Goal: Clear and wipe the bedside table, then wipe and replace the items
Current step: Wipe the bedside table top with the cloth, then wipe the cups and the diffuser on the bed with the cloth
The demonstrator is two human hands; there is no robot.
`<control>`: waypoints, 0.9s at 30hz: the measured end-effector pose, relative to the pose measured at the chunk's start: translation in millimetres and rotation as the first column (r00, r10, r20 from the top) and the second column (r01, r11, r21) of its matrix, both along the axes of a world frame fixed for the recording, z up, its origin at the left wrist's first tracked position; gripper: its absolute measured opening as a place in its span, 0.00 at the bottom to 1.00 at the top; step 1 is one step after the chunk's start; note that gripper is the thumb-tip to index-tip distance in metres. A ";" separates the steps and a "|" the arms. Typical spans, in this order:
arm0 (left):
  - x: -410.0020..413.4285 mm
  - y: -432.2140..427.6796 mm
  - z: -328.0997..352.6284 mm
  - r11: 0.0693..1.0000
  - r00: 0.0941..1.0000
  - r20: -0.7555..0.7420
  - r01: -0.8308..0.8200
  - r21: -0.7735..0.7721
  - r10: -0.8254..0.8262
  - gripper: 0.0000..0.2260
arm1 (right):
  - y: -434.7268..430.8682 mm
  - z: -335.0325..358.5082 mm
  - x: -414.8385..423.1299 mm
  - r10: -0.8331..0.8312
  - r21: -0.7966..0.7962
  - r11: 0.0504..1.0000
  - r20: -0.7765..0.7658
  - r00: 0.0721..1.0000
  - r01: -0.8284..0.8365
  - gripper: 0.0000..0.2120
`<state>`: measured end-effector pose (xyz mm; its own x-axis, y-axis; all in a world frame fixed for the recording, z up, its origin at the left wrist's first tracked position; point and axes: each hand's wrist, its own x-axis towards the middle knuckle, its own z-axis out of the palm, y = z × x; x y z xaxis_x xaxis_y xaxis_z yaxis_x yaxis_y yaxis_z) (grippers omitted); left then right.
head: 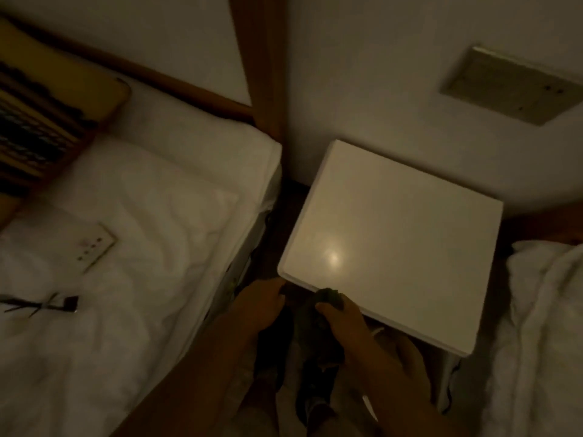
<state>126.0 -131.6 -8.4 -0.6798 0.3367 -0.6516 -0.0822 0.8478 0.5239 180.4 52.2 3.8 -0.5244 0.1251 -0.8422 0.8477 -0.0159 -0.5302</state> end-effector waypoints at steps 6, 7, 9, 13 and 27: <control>45.3 -64.2 77.7 0.965 0.967 -0.070 -0.249 -0.079 0.244 0.19 | -51.0 63.3 -7.0 0.505 0.079 0.863 -0.110 0.856 -0.499 0.30; 58.6 -77.3 95.1 0.941 0.941 -0.086 -0.333 -0.065 0.327 0.18 | -67.8 78.8 -5.9 0.603 0.106 0.798 -0.119 0.789 -0.593 0.38; 78.6 -91.8 116.4 0.886 0.880 -0.116 -0.464 -0.007 0.460 0.14 | -90.8 93.7 -5.8 0.702 0.156 0.712 -0.129 0.700 -0.685 0.42; 138.6 -132.2 137.1 0.697 0.690 -0.117 -0.717 0.028 0.714 0.09 | -143.9 110.6 -5.9 0.771 0.110 0.636 -0.145 0.621 -0.764 0.25; 285.8 -361.8 64.1 -0.050 -0.053 -0.313 -0.999 0.017 0.948 0.23 | -364.6 49.8 54.1 0.950 0.079 0.276 -0.172 0.260 -0.958 0.21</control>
<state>411.8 -493.4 55.7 -0.3011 -0.8656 -0.4000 -0.8418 0.0442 0.5379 234.5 -312.3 53.6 -0.3593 -0.5853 -0.7269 0.1705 0.7246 -0.6678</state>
